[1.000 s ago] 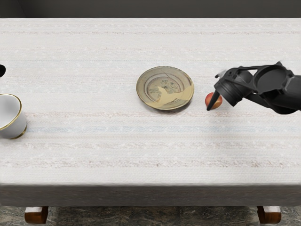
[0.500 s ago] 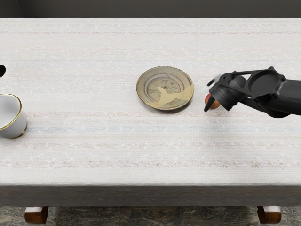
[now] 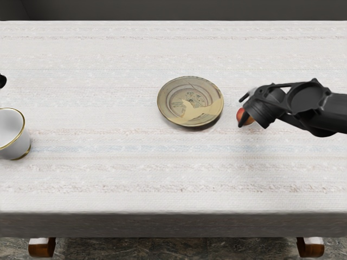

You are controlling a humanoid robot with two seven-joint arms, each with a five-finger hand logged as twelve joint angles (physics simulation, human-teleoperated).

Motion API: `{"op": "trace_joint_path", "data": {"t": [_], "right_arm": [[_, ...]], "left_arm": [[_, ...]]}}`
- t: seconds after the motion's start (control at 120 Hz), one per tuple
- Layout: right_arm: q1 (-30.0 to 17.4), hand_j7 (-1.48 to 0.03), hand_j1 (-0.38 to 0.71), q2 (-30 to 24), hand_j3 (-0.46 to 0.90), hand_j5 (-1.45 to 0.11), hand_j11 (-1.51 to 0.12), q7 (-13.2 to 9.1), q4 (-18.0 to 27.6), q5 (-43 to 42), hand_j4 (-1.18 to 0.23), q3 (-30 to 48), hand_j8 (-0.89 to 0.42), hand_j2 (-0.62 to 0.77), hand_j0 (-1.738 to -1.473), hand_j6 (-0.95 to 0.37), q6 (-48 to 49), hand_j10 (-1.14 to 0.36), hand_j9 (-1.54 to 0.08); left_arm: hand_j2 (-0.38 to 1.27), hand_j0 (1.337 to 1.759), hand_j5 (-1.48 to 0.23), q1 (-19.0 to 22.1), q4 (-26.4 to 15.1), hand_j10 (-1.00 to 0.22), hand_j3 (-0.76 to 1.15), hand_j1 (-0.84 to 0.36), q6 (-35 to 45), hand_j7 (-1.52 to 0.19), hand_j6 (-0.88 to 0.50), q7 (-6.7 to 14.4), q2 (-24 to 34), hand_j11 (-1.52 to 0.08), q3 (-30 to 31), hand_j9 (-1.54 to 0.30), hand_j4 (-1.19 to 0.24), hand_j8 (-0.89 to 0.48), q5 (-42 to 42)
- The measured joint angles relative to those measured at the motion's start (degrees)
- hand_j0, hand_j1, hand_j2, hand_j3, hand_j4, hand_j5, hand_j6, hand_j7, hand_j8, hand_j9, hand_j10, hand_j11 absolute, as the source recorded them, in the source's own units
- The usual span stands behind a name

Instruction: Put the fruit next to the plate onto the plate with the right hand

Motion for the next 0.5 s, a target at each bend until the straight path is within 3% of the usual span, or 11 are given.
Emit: {"op": "trace_joint_path", "data": {"t": [0.025, 0.05, 0.1, 0.142, 0.175, 0.208, 0.242, 0.283, 0.35, 0.433, 0.5], "right_arm": [[-0.05, -0.47, 0.08, -0.01, 0.00, -0.45, -0.52, 0.01, 0.00, -0.05, -0.37, 0.00, -0.26, -0.07, -1.658, -0.36, 0.00, -0.33, -0.65], [-0.08, -0.47, 0.08, -0.05, 0.00, -0.45, -0.57, 0.08, 0.00, -0.11, -0.37, 0.02, -0.30, -0.07, -1.658, -0.36, 0.04, -0.31, -0.58], [-0.27, -0.53, 0.14, -0.12, 0.00, -0.51, -0.60, 0.19, -0.02, -0.32, -0.43, 0.12, -0.28, -0.08, -1.658, -0.41, 0.07, -0.30, -0.66], [-0.75, -0.65, 0.22, -0.14, 0.00, -0.60, -0.85, 0.37, -0.05, -0.86, -0.53, 0.32, -0.18, -0.07, -1.657, -0.49, 0.15, -0.20, -0.87], [-1.18, -0.72, 0.25, -0.17, 0.00, -0.66, -0.99, 0.39, -0.06, -1.23, -0.60, 0.68, -0.10, -0.02, -1.654, -0.48, 0.16, -0.13, -1.02], [-1.50, -0.65, 0.28, -0.24, -0.01, -0.69, -1.11, 0.37, -0.09, -1.64, -0.66, 0.98, -0.07, 0.03, -1.649, -0.51, 0.16, -0.08, -1.09], [-1.75, -0.63, 0.28, -0.57, 0.00, -0.73, -1.10, 0.41, -0.12, -1.90, -0.71, 1.61, -0.11, 0.05, -1.647, -0.54, 0.18, -0.11, -1.06], [-2.11, -0.72, 0.30, -2.25, 0.00, -0.80, -1.13, 0.22, -0.05, -1.23, -0.75, 3.99, -0.24, 0.09, -1.648, -0.47, 0.20, -0.23, -1.02], [-2.64, -0.84, 0.30, -6.33, 0.00, -0.90, -1.14, 0.02, 0.03, -0.56, -0.78, 8.22, -0.26, 0.11, -1.647, -0.45, 0.53, -0.39, -1.06], [-3.56, -0.94, 0.30, -11.33, 0.00, -0.98, -1.15, -0.11, 0.11, -0.16, -0.81, 13.31, -0.26, 0.13, -1.646, -0.43, 2.13, -0.41, -1.09], [-7.38, -0.99, 0.32, -15.12, 0.00, -1.02, -1.16, -0.20, 0.14, 0.08, -0.83, 25.14, -0.24, 0.11, -1.645, -0.41, 9.65, -0.39, -1.11]], "left_arm": [[0.00, 1.658, -0.01, 0.00, 0.00, -0.01, 0.00, 0.34, 0.00, -0.01, -0.01, 0.00, 0.00, -0.01, 0.00, -0.01, -0.01, -0.01, 0.00], [0.00, 1.658, -0.01, 0.00, 0.00, -0.01, 0.00, 0.34, 0.00, -0.01, -0.01, 0.00, 0.00, -0.01, 0.01, -0.01, -0.01, -0.01, 0.00], [0.00, 1.658, -0.01, 0.00, 0.00, -0.01, 0.00, 0.34, 0.00, -0.01, -0.01, 0.00, 0.00, -0.01, 0.02, -0.01, -0.01, -0.01, -0.01], [0.00, 1.658, -0.01, 0.00, 0.00, -0.01, 0.00, 0.34, 0.00, -0.01, -0.01, 0.01, 0.00, -0.01, 0.04, -0.01, -0.01, -0.01, -0.02], [0.00, 1.658, -0.01, 0.00, 0.01, -0.01, 0.00, 0.34, 0.00, -0.01, -0.01, 0.01, 0.00, -0.01, 0.04, -0.01, -0.01, -0.01, -0.03], [0.00, 1.658, -0.01, 0.00, 0.01, -0.01, 0.00, 0.34, 0.00, -0.01, -0.01, 0.01, 0.00, -0.01, 0.05, -0.01, -0.01, -0.01, -0.03], [0.00, 1.658, -0.01, 0.00, 0.01, -0.01, 0.00, 0.34, 0.00, -0.01, -0.01, 0.01, 0.00, -0.01, 0.05, -0.01, -0.01, -0.01, -0.04], [0.00, 1.658, -0.01, 0.00, 0.00, -0.01, 0.00, 0.34, 0.00, -0.01, -0.01, 0.01, 0.00, -0.01, 0.04, -0.01, -0.01, -0.01, -0.03], [0.00, 1.658, -0.01, 0.00, 0.00, -0.01, 0.00, 0.34, 0.00, -0.01, -0.01, 0.00, 0.00, -0.01, 0.02, -0.01, -0.01, -0.01, -0.01], [0.00, 1.658, -0.01, 0.00, 0.00, -0.01, 0.00, 0.34, 0.00, -0.01, -0.01, 0.00, 0.00, -0.01, 0.00, -0.01, -0.01, -0.01, 0.00], [0.00, 1.658, -0.01, 0.00, 0.00, -0.01, 0.00, 0.34, 0.00, -0.01, -0.01, 0.00, 0.00, -0.01, -0.01, -0.01, -0.01, -0.01, 0.00]]}}
